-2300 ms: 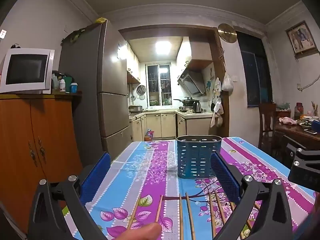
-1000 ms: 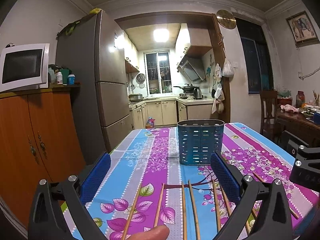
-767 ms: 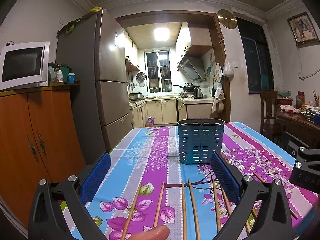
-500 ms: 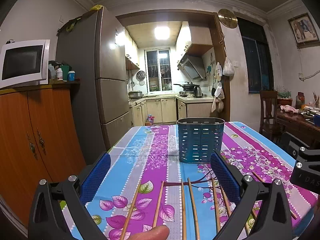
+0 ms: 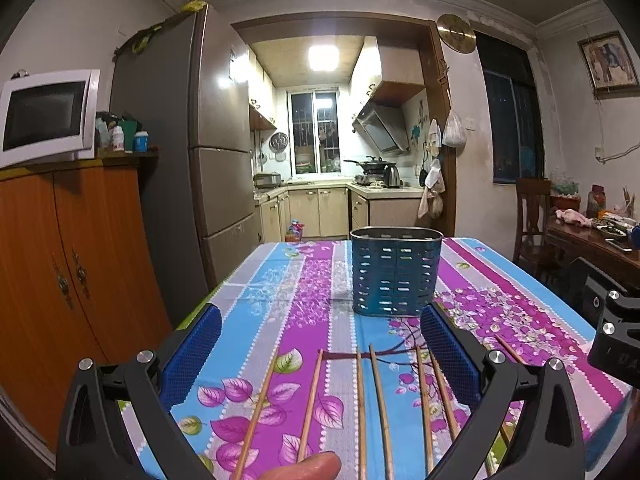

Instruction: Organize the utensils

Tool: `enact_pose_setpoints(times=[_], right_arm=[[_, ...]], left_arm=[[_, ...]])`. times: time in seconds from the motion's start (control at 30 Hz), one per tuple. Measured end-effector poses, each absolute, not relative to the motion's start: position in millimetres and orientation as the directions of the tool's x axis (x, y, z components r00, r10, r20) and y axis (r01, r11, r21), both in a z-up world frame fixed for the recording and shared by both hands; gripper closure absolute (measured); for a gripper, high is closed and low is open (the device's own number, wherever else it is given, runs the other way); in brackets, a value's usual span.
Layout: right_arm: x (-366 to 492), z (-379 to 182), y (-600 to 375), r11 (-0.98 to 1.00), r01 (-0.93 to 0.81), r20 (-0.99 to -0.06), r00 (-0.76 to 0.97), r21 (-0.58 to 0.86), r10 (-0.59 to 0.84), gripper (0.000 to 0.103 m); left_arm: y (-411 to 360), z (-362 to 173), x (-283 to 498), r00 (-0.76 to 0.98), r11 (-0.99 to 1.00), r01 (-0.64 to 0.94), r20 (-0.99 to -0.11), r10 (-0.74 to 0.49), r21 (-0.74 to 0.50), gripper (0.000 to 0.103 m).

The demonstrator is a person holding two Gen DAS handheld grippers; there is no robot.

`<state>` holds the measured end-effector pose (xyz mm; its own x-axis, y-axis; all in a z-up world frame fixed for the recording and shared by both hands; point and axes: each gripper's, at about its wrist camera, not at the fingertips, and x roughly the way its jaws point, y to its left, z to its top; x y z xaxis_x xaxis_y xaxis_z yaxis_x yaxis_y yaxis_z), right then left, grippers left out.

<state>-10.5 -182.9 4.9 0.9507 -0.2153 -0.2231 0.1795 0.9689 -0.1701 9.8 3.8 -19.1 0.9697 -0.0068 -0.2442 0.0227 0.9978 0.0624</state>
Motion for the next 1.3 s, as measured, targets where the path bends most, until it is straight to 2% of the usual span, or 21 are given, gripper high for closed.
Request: enact_pose_setpoints(times=[0.23,0.33,0.4,0.5,0.57,0.67,0.77,0.87,1.0,1.1,1.2,1.3], right_arm=[[-28,5,-182,0.966,0.188,-0.21,0.952,-0.177,-0.224,0.005],[-38,10,-184,0.968,0.191,-0.176,0.96,-0.163,-0.219,0.005],[-47,14,-189,0.971,0.203,-0.13,0.967,-0.13,-0.22,0.005],[-55,17,-199,0.966,0.236,-0.071,0.967,-0.106,-0.244,0.005],[-50,12,-210,0.965,0.233,-0.111,0.963,-0.115,-0.246,0.005],[-43,-1,-232,0.98,0.193,-0.21,0.958,-0.043,-0.198,0.005],[-39,-25,-254,0.989,0.13,-0.326,0.94,0.065,-0.102,0.005],[-43,-55,-260,0.976,0.073,-0.405,0.914,0.204,0.016,0.005],[-44,-98,-261,0.944,0.01,-0.503,0.848,0.33,0.167,0.005],[-47,-115,-269,0.897,0.005,-0.498,0.833,0.442,0.241,0.005],[-53,-114,-277,0.873,0.027,-0.47,0.851,0.487,0.236,0.005],[-55,-114,-281,0.867,0.043,-0.466,0.856,0.497,0.225,0.005]], left_arm=[[5,-21,-1,0.959,0.998,0.035,-0.281,-0.017,0.057,0.003],[16,-14,-7,0.965,0.997,0.052,-0.26,-0.036,0.054,0.003],[37,-4,-12,0.973,1.0,0.023,-0.228,-0.018,0.019,0.003],[91,9,-18,0.977,0.993,-0.049,-0.214,0.024,-0.11,0.003],[127,7,-20,0.969,0.979,-0.089,-0.245,0.042,-0.183,0.003],[168,-7,-31,0.963,0.952,-0.138,-0.262,0.065,-0.273,0.003],[176,-37,-44,0.955,0.95,-0.164,-0.283,0.086,-0.265,0.003],[163,-82,-52,0.927,0.946,-0.136,-0.373,0.018,-0.294,0.003],[145,-120,-62,0.898,0.955,-0.107,-0.44,-0.027,-0.276,0.003],[143,-125,-68,0.903,0.961,-0.064,-0.426,-0.06,-0.27,0.003],[141,-131,-69,0.881,0.914,0.127,-0.38,-0.283,-0.385,0.004],[124,-128,-68,0.88,0.951,0.126,-0.411,-0.239,-0.282,0.004]])
